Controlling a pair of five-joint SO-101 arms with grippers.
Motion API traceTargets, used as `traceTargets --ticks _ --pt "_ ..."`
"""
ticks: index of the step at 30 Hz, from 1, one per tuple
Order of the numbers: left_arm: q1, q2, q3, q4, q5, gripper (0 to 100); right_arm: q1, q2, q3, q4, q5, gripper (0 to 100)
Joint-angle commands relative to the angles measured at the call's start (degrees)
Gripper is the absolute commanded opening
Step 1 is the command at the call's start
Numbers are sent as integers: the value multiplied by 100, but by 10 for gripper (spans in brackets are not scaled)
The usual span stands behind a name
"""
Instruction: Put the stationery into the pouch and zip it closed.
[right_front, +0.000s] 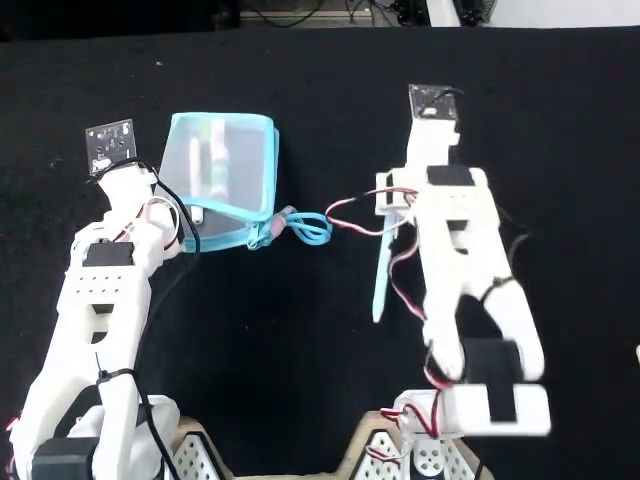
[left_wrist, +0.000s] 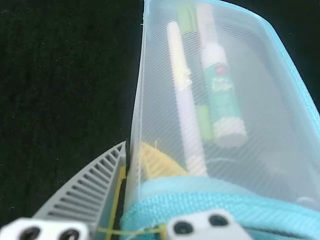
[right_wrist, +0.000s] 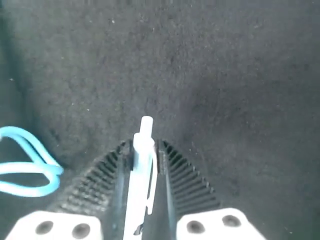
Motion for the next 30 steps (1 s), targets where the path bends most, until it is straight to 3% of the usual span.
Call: traceTargets --ticks 1,12,21,30 --pt "-110 70 277 18 70 30 114 -840 -180 536 62 11" --pt "-101 70 268 18 70 30 -9 -2352 479 536 18 11" --pt "-101 70 259 18 70 30 -2251 -3679 1455 158 9 11" --pt "-101 70 268 18 70 30 -3569 -4734 2527 -1125 9 11"
